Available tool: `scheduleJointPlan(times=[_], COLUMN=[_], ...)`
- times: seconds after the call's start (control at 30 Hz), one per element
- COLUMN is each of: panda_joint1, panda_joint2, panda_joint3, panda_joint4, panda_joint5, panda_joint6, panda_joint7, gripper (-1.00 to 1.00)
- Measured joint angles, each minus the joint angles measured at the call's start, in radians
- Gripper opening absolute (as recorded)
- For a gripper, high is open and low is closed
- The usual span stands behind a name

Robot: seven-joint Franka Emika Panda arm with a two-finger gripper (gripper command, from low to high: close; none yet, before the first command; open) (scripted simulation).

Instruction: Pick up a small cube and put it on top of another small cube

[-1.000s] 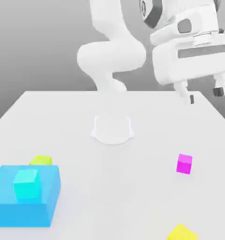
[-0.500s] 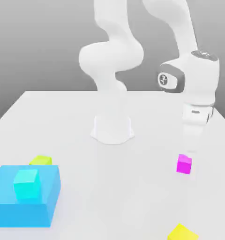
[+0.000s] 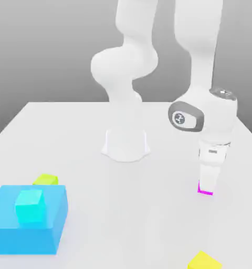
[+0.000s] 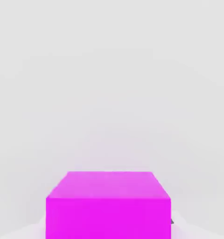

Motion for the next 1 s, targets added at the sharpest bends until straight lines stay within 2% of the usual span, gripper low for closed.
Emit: scheduleJointPlan(times=[0.1,0.2,0.3,0.33,0.67,0.93,1.0], panda_joint1=[-0.053,-0.09,-0.068,-0.06,-0.479,-0.759,-0.808], panda_joint2=[-0.077,-0.171,-0.267,-0.283,-0.342,-0.363,-0.345], panda_joint3=[0.057,0.116,0.123,0.101,-0.174,-0.407,-0.448], panda_joint4=[-0.013,-0.032,-0.052,-0.042,0.186,0.369,0.4], panda_joint5=[0.026,0.11,0.186,0.193,0.165,0.132,0.143], panda_joint6=[-0.063,-0.138,-0.215,-0.241,-0.515,-0.724,-0.739], panda_joint7=[-0.026,-0.087,-0.138,-0.17,-0.611,-0.96,-1.035], gripper=[-1.0,-1.0,-1.0,-1.0,-1.0,-1.0,-1.0])
